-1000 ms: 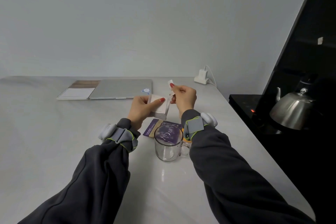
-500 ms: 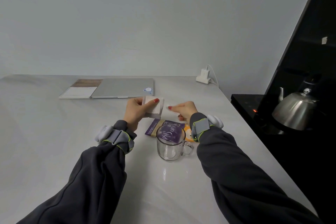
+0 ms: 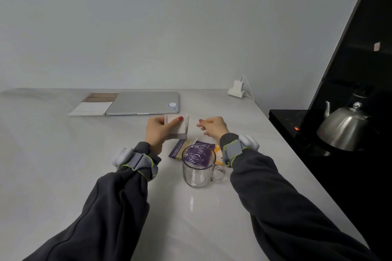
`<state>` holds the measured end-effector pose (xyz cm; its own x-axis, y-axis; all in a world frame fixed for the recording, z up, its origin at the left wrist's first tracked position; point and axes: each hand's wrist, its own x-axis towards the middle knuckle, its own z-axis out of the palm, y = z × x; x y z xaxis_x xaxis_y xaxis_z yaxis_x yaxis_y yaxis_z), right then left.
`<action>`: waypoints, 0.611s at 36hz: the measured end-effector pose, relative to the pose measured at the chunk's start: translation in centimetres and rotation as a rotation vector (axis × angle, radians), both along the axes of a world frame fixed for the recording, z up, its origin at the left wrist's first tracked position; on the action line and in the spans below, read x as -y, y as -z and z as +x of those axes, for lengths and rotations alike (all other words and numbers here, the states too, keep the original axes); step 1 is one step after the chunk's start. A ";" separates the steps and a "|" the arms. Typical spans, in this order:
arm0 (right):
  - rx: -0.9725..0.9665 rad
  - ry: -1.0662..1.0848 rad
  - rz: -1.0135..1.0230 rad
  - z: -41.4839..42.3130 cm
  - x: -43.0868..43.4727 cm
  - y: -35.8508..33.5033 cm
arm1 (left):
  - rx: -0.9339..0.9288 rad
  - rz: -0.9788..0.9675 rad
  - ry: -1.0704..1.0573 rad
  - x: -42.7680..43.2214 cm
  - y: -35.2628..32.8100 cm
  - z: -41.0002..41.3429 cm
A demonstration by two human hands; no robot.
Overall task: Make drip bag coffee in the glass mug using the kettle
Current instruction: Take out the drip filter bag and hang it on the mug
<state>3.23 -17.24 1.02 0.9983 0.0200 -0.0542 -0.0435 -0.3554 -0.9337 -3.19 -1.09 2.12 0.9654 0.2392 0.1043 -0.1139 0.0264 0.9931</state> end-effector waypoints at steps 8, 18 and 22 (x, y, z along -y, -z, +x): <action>-0.124 -0.248 0.127 -2.9 -1.6 -3.2 | 0.013 -0.036 -0.069 0.5 0.2 0.6; -0.222 -0.287 0.309 -3.8 -1.7 -3.4 | 0.061 -0.102 -0.152 0.7 0.2 0.6; -0.202 -0.265 0.349 -3.8 -2.3 -3.4 | 0.053 -0.054 -0.112 1.2 0.0 0.3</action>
<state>-0.62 -14.92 4.45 0.9267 0.3239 -0.1908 -0.1861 -0.0458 -0.9815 -2.88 -2.29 2.17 0.9256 0.3521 0.1388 -0.1716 0.0636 0.9831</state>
